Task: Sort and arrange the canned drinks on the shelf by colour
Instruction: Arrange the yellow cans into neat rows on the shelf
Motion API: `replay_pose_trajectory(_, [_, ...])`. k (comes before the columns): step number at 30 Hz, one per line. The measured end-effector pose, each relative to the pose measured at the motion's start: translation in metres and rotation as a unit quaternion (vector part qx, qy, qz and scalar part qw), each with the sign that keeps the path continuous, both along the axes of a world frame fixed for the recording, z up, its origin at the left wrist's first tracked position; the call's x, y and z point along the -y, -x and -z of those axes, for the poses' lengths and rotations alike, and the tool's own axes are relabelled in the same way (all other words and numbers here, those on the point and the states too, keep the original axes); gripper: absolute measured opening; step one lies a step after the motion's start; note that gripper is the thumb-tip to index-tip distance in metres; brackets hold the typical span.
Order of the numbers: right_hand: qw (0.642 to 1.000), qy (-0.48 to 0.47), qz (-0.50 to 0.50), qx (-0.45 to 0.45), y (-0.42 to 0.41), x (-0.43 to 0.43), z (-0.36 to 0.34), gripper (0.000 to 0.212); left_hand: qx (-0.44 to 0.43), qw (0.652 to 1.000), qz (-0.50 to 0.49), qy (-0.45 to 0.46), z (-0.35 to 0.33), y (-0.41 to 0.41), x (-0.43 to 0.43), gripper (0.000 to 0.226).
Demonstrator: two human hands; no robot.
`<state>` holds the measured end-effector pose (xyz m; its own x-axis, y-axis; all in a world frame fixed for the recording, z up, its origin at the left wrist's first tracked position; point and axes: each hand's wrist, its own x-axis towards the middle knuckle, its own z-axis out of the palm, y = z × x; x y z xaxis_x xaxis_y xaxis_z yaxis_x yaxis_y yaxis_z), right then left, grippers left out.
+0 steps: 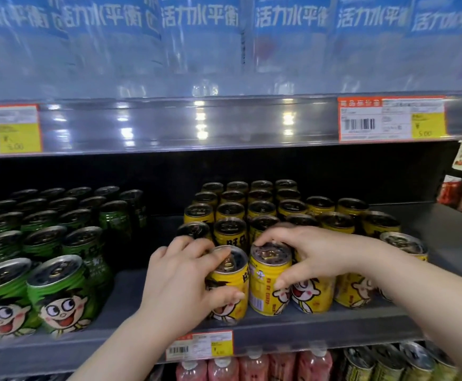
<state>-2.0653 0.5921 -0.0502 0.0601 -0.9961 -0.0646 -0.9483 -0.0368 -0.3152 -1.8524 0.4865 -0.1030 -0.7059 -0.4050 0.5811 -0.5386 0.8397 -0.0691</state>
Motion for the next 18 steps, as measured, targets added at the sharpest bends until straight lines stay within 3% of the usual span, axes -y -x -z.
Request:
replay_pose_trajectory(5, [0.999, -0.016, 0.019, -0.020, 0.001, -0.002, -0.005, 0.071, 0.005, 1.000, -0.014, -0.012, 0.000, 0.004, -0.004, 0.068])
replay_pose_trajectory(9, [0.992, 0.033, 0.062, -0.102, -0.008, -0.002, 0.000, 0.085, 0.023, 0.999, -0.021, -0.019, -0.002, 0.005, -0.007, 0.068])
replay_pose_trajectory(11, [0.992, 0.046, 0.060, -0.101, -0.008, -0.004, 0.004, 0.085, 0.030, 0.999, -0.022, -0.026, -0.004, 0.004, -0.009, 0.069])
replay_pose_trajectory(14, [0.997, 0.003, 0.059, -0.047, 0.005, -0.017, -0.001, 0.089, 0.021, 0.998, -0.022, -0.058, -0.011, 0.004, -0.012, 0.077])
replay_pose_trajectory(18, [0.991, -0.038, 0.091, -0.088, 0.032, -0.036, -0.010, 0.098, 0.044, 0.993, 0.013, -0.106, -0.032, 0.022, -0.031, 0.087])
